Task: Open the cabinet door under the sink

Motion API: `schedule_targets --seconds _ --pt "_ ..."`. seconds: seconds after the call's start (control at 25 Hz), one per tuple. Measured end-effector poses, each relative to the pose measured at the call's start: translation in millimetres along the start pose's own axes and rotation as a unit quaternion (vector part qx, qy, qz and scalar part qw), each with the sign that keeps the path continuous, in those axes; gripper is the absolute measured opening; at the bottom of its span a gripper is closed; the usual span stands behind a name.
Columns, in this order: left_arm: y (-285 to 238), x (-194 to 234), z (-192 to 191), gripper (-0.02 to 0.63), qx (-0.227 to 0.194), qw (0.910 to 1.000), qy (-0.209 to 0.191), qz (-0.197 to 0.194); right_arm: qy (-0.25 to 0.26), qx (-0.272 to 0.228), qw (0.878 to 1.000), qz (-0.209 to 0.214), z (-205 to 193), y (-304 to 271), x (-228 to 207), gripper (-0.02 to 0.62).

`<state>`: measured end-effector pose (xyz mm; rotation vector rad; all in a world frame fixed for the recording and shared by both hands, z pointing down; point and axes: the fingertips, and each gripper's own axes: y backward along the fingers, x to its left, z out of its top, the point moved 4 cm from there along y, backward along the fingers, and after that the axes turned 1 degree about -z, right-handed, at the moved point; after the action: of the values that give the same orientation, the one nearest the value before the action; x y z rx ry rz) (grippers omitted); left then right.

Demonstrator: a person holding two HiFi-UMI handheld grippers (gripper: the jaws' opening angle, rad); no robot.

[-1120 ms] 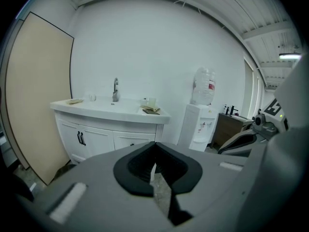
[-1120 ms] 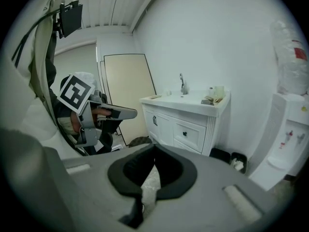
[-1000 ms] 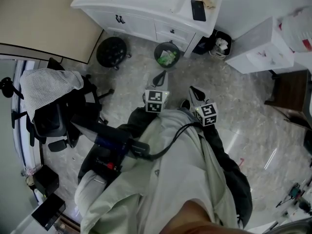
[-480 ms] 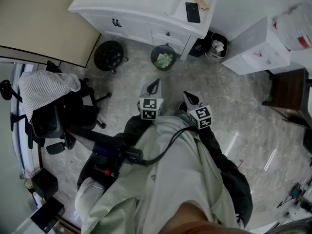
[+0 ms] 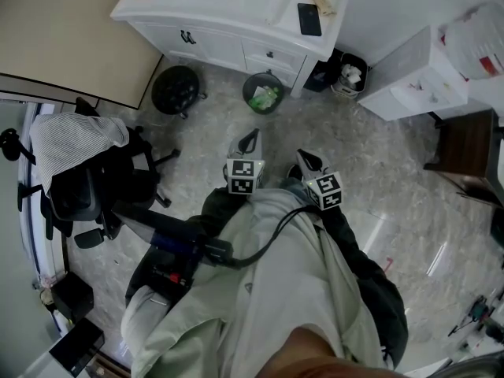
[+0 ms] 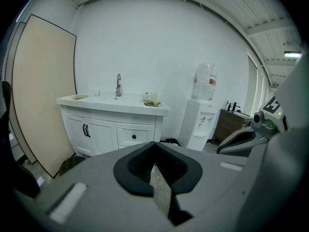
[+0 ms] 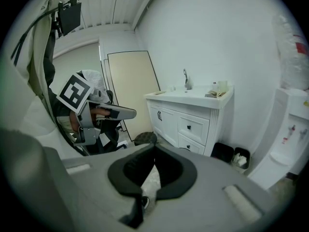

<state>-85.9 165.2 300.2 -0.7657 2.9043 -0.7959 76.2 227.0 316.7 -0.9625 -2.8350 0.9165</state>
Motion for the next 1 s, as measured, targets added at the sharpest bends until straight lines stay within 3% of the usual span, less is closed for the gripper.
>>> schedule_targets --seconds 1.0 --pt "-15.6 -6.2 0.7 0.006 0.002 1.0000 0.005 -0.004 0.013 0.006 1.000 -0.010 0.1 2.9 -13.2 0.002"
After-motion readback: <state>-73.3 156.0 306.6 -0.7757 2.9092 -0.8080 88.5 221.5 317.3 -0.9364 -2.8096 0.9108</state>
